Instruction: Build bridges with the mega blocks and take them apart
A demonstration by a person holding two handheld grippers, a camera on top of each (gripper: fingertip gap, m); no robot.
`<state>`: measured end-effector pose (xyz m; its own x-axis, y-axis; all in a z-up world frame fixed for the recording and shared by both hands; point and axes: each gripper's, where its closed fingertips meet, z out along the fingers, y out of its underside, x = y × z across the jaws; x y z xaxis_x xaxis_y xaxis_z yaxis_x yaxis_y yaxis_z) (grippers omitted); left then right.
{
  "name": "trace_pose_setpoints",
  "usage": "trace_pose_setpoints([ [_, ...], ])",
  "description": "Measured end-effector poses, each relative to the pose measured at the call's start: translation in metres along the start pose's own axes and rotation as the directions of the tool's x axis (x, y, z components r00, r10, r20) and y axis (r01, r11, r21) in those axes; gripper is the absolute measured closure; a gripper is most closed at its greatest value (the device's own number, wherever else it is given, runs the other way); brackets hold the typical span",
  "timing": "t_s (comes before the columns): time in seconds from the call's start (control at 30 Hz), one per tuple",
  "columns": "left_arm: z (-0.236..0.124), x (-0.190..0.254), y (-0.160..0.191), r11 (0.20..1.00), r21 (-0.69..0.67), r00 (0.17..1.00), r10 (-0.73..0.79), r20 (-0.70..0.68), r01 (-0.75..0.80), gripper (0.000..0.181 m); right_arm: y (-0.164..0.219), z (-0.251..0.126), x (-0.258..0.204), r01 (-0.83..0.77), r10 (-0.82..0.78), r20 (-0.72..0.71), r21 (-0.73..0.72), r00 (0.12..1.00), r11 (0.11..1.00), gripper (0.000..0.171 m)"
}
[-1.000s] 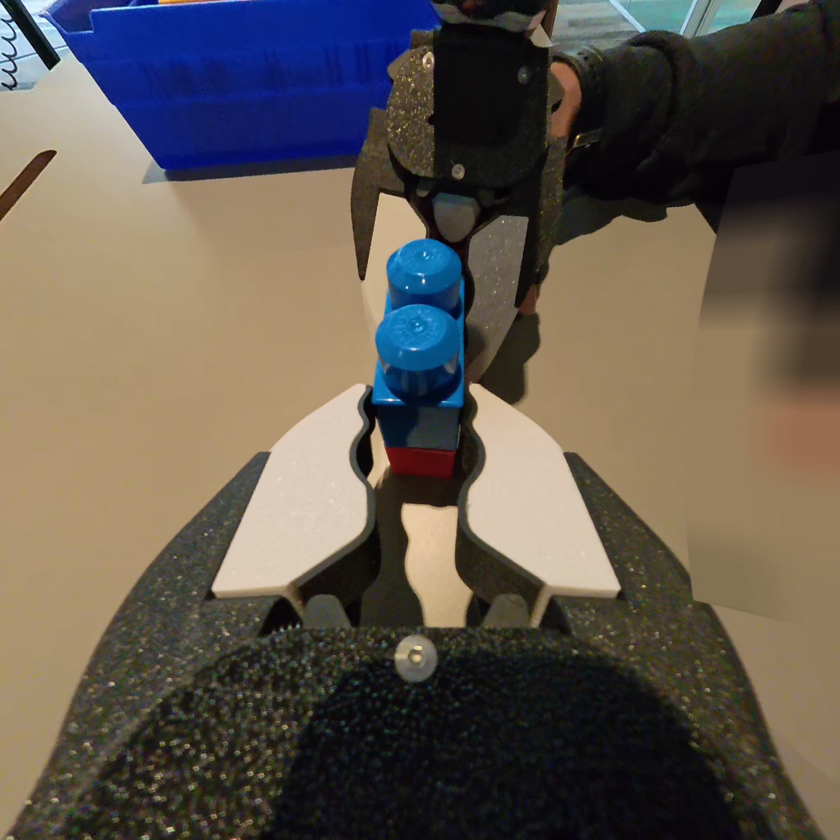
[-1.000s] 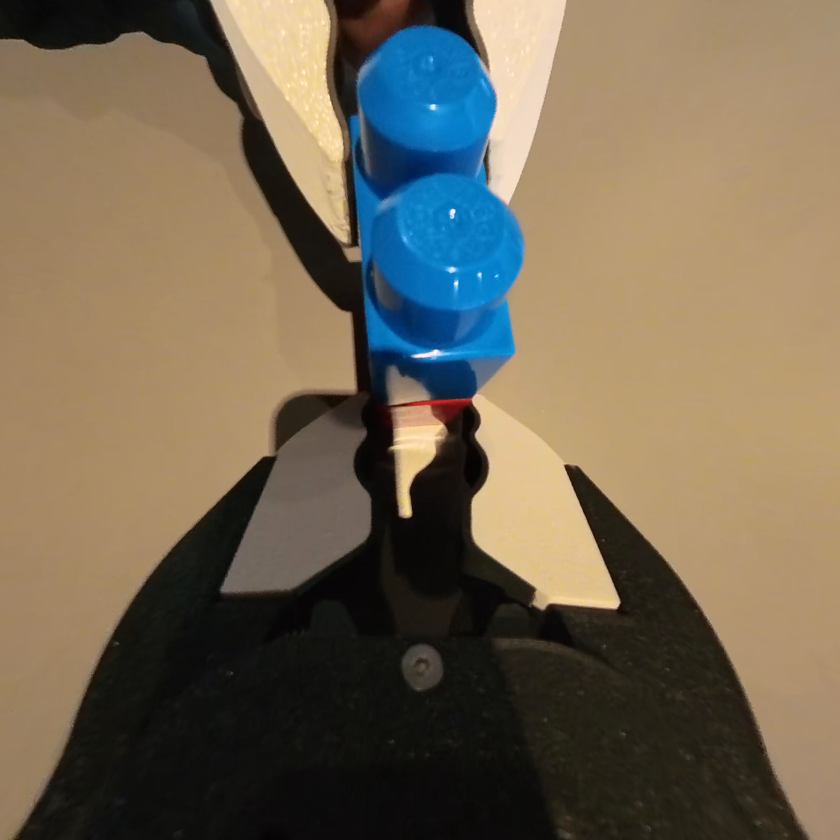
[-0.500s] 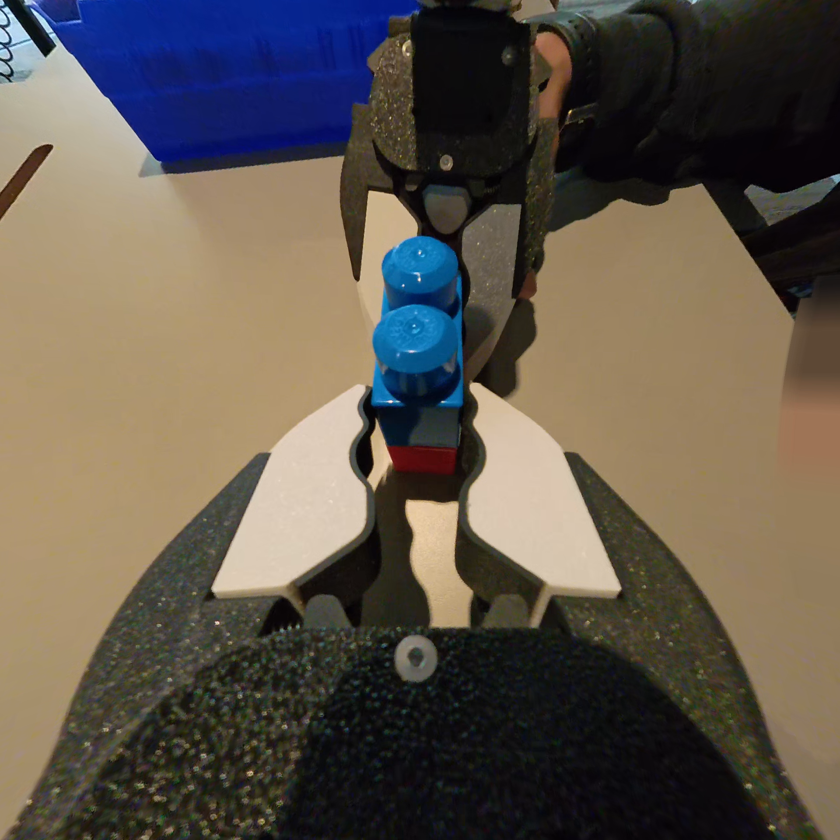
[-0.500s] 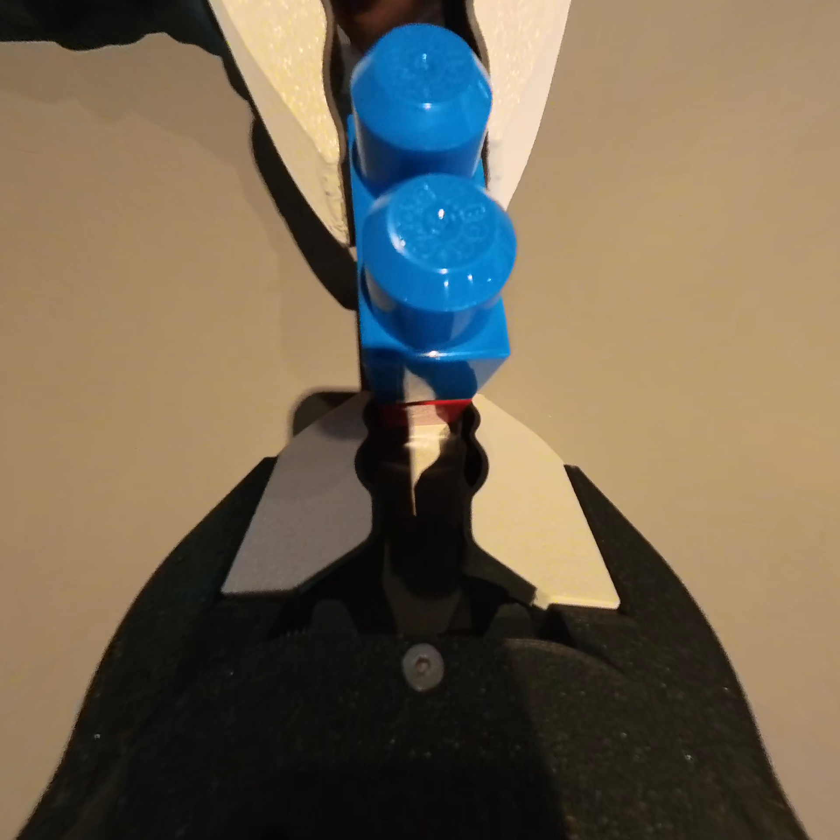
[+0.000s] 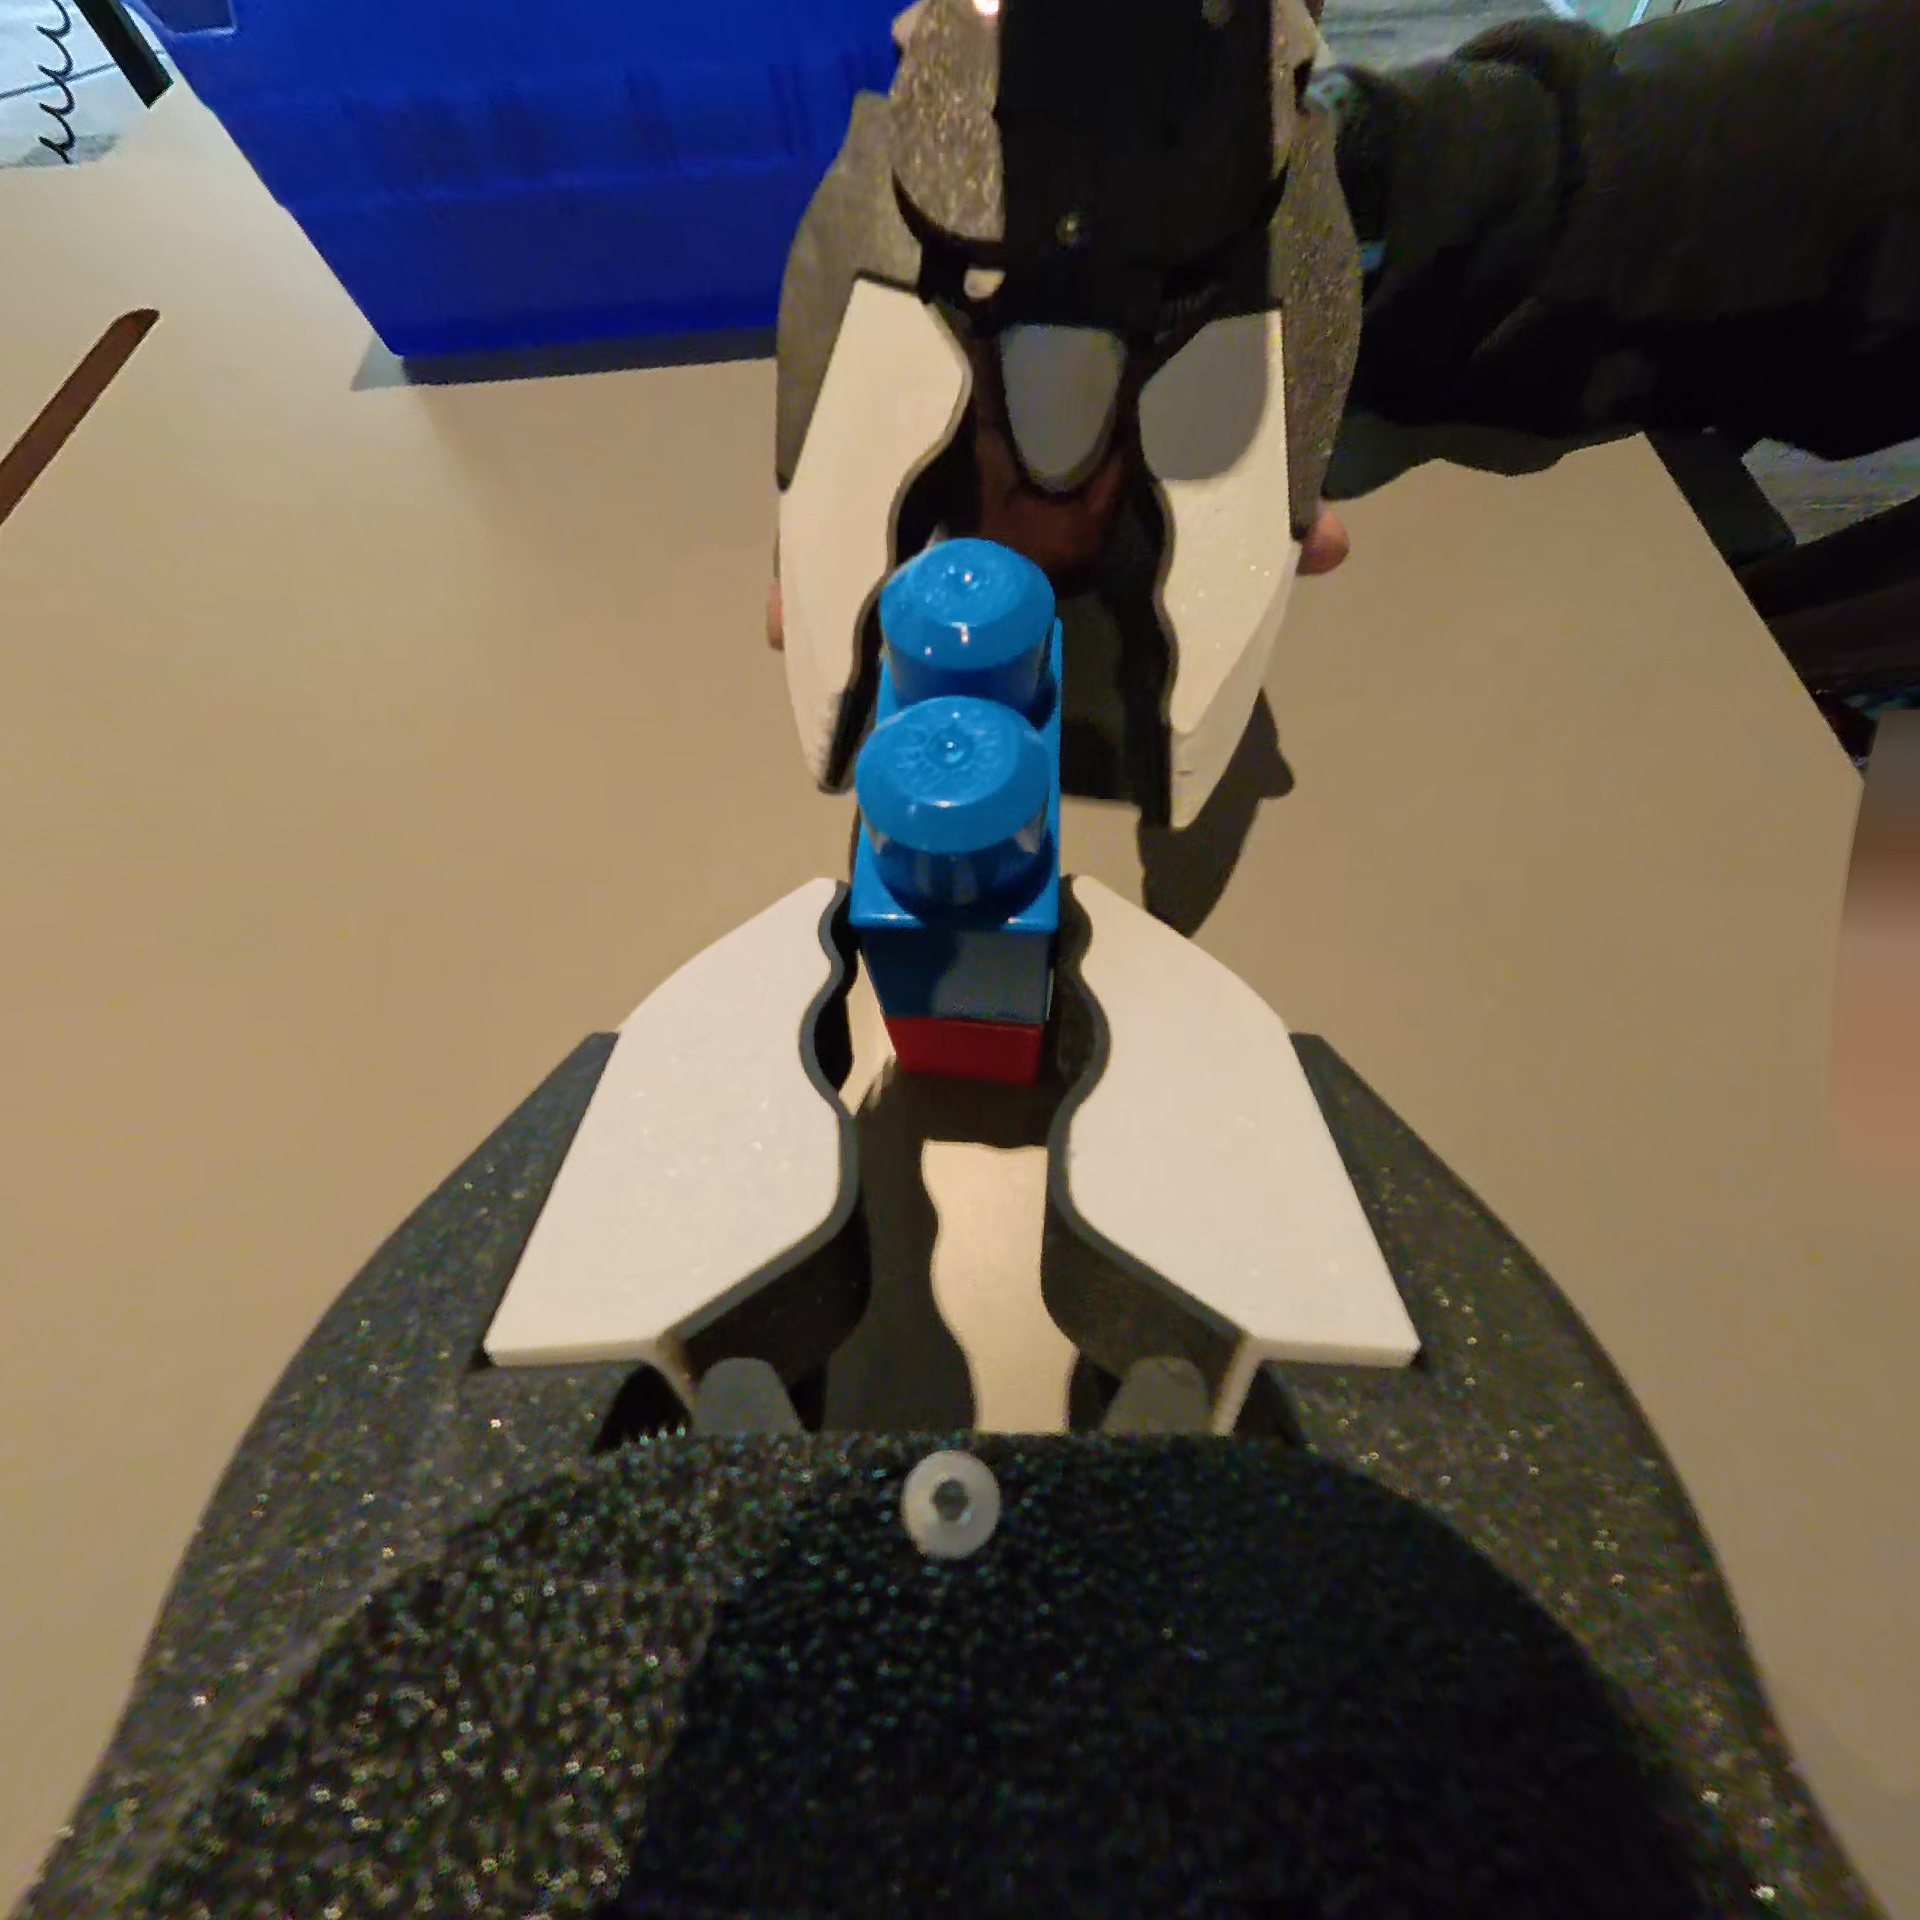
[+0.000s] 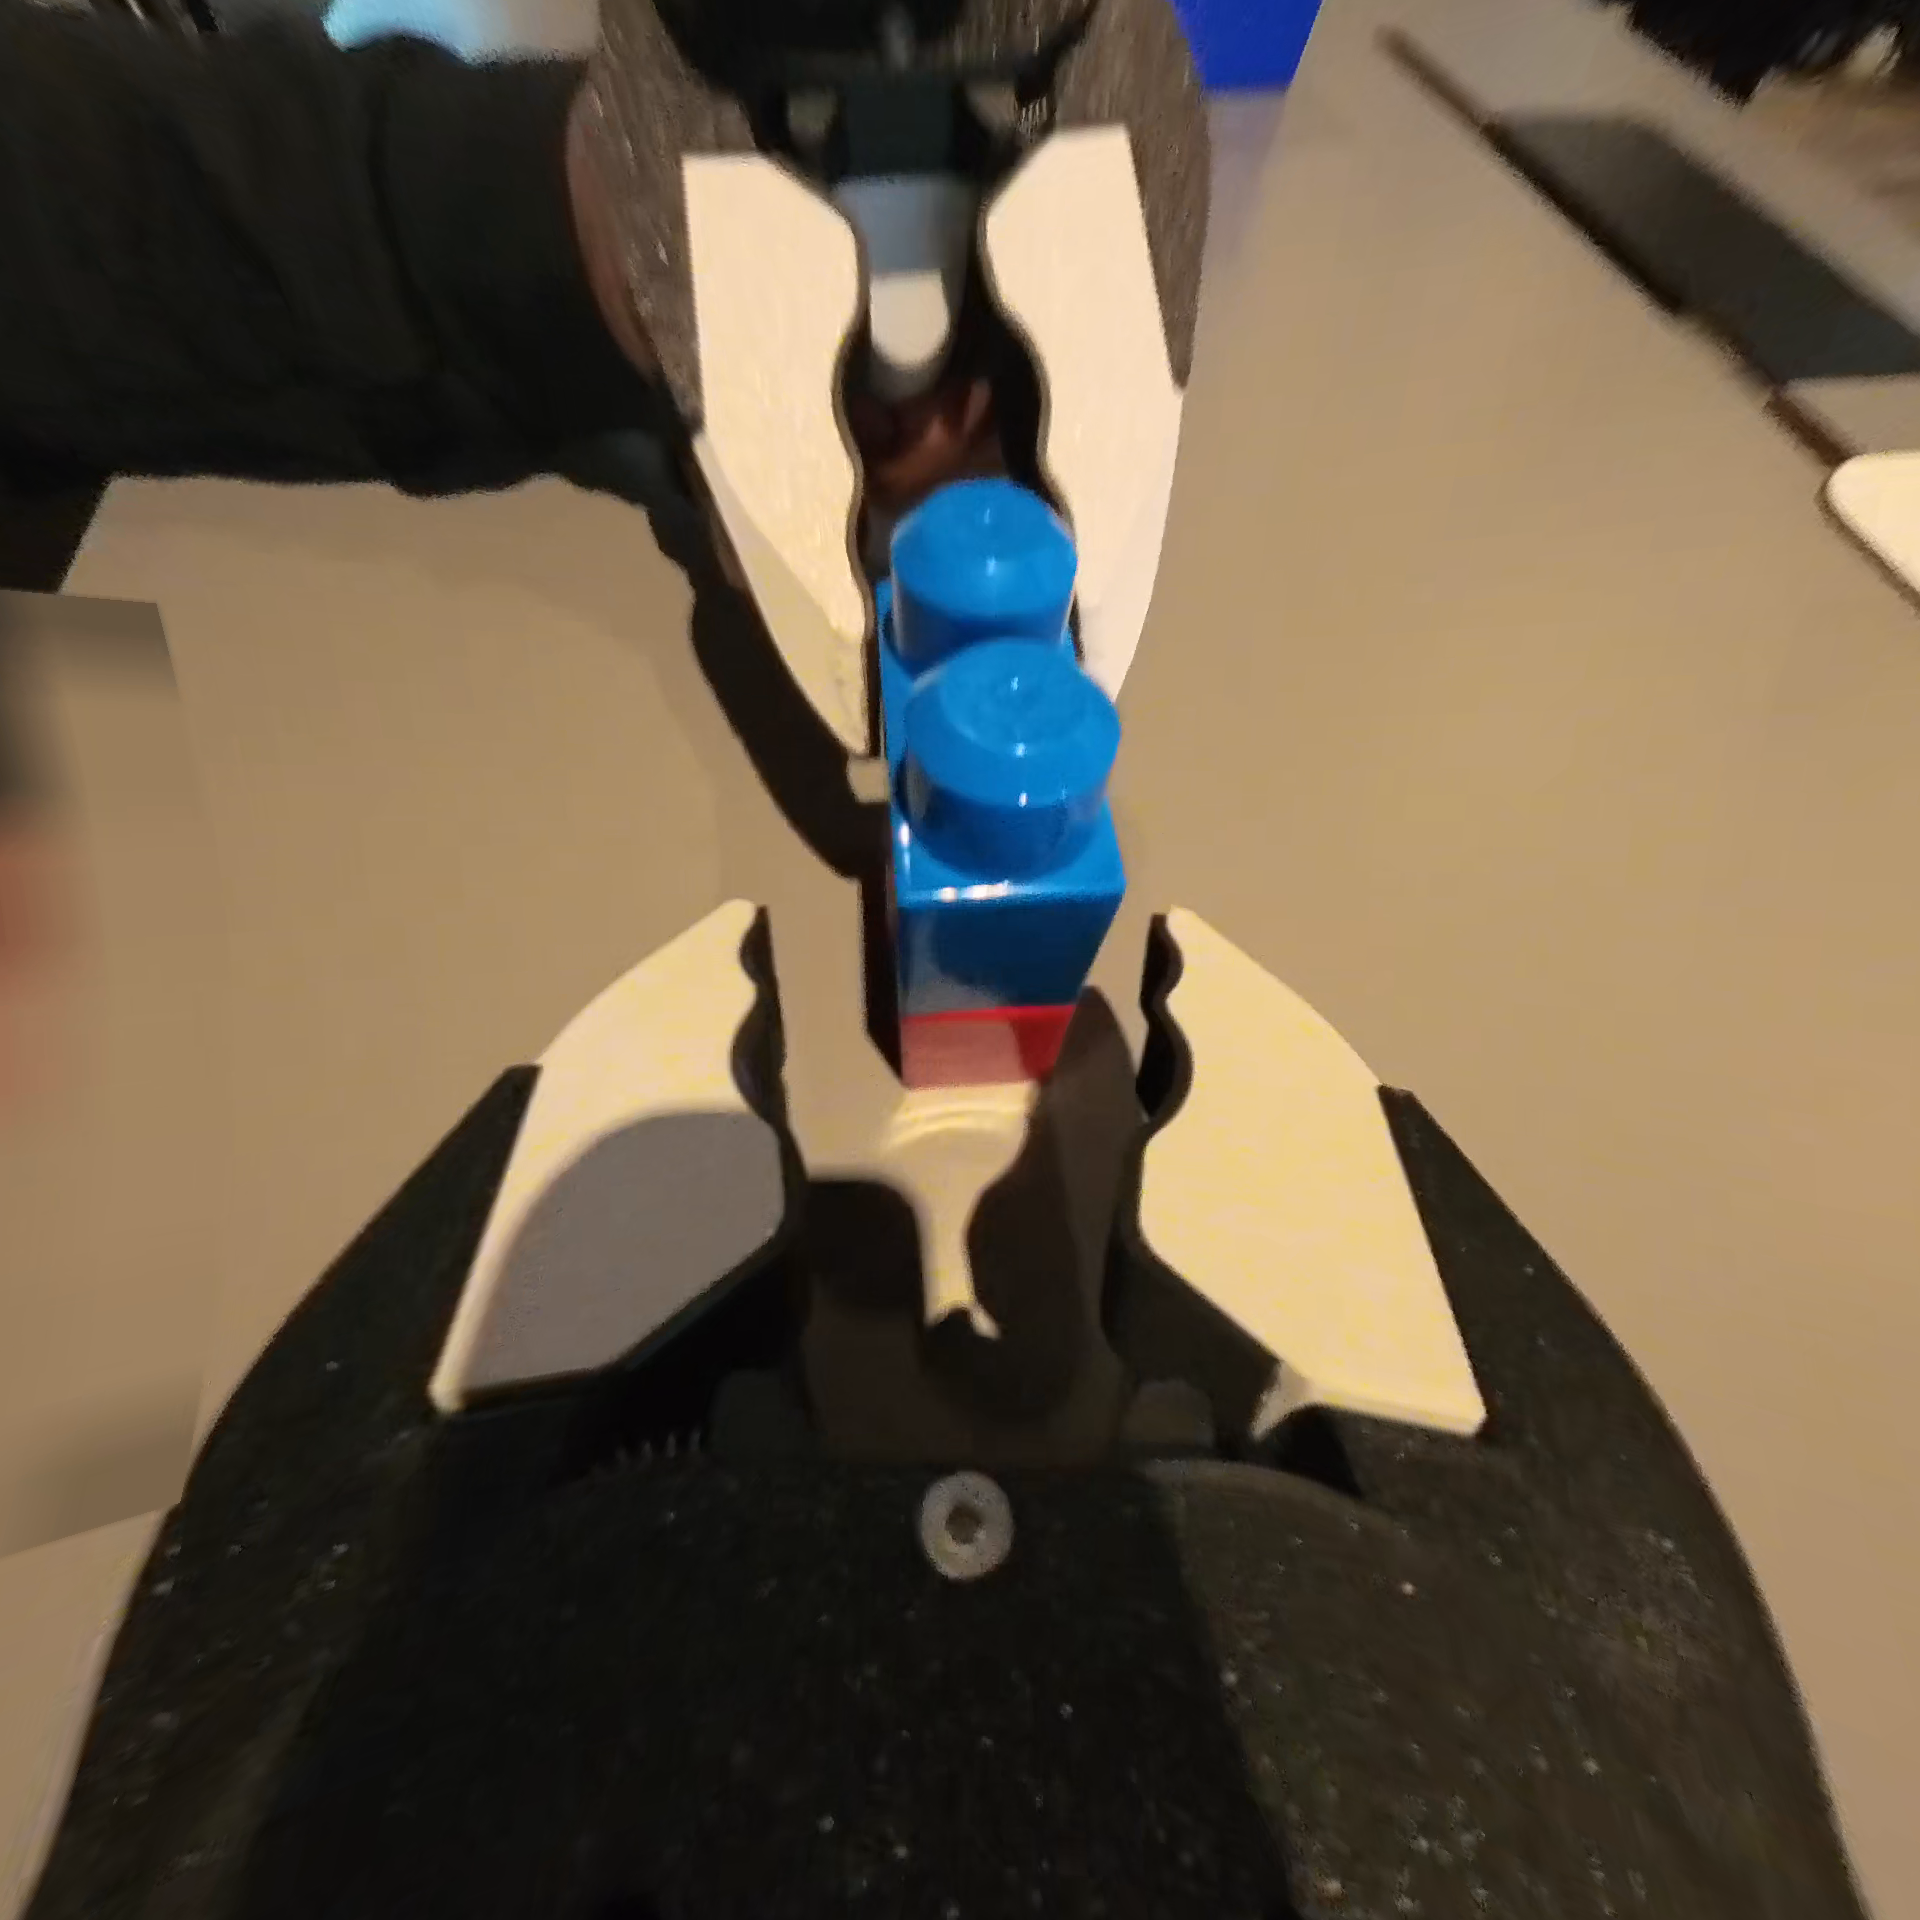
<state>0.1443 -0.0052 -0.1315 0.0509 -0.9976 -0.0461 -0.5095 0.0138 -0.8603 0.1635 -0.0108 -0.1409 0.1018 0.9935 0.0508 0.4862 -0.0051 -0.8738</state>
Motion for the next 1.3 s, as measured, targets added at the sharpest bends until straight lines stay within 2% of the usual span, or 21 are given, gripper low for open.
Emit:
trace_pose_setpoints([
  [0.07, 0.001, 0.0, 0.0, 1.0, 0.004, 1.0, -0.001, -0.001, 0.001, 0.146, -0.007, 0.002, 0.002, 0.014, -0.014, -0.022, 0.034, 1.0, 0.999, 0.113],
  [0.13, 0.001, 0.002, -0.001, 1.0, 0.02, 1.0, 0.002, -0.017, -0.002, 0.146, -0.007, 0.005, 0.005, 0.037, -0.036, -0.058, 0.019, 0.998, 0.999, 0.132],
  [0.17, 0.001, 0.003, -0.001, 1.0, 0.025, 1.0, 0.006, -0.028, -0.005, 0.145, -0.007, 0.005, 0.004, 0.045, -0.044, -0.056, 0.018, 0.997, 0.999, 0.133],
  [0.27, 0.002, -0.004, 0.014, 0.999, -0.032, 0.999, -0.036, -0.023, 0.035, 0.114, -0.005, 0.003, 0.004, 0.013, -0.012, -0.032, 0.018, 0.999, 1.0, 0.134],
  [0.4, 0.009, -0.001, 0.036, 0.989, -0.142, 0.997, -0.056, -0.052, 0.048, 0.116, -0.004, 0.001, 0.007, 0.002, -0.001, -0.032, 0.026, 0.999, 1.0, 0.134],
  [0.5, 0.018, 0.007, 0.036, 0.984, -0.175, 0.997, -0.027, -0.069, 0.015, 0.132, -0.004, 0.002, 0.006, 0.009, -0.008, -0.036, 0.025, 0.999, 1.0, 0.134],
  [0.67, 0.027, 0.002, 0.041, 0.973, -0.23, 1.0, -0.001, -0.001, 0.0, 0.144, -0.004, 0.002, 0.007, 0.012, -0.011, -0.042, 0.024, 0.999, 1.0, 0.134],
  [0.97, 0.029, -0.005, 0.041, 0.966, -0.246, 0.995, -0.061, 0.075, 0.078, 0.144, -0.002, 0.001, 0.014, -0.019, 0.02, -0.085, 0.019, 0.996, 1.0, 0.134],
  [1.3, 0.028, -0.002, 0.041, 0.971, -0.239, 0.999, -0.023, 0.029, 0.029, 0.145, -0.003, 0.002, 0.01, -0.019, 0.02, -0.051, 0.023, 0.999, 1.0, 0.135],
])
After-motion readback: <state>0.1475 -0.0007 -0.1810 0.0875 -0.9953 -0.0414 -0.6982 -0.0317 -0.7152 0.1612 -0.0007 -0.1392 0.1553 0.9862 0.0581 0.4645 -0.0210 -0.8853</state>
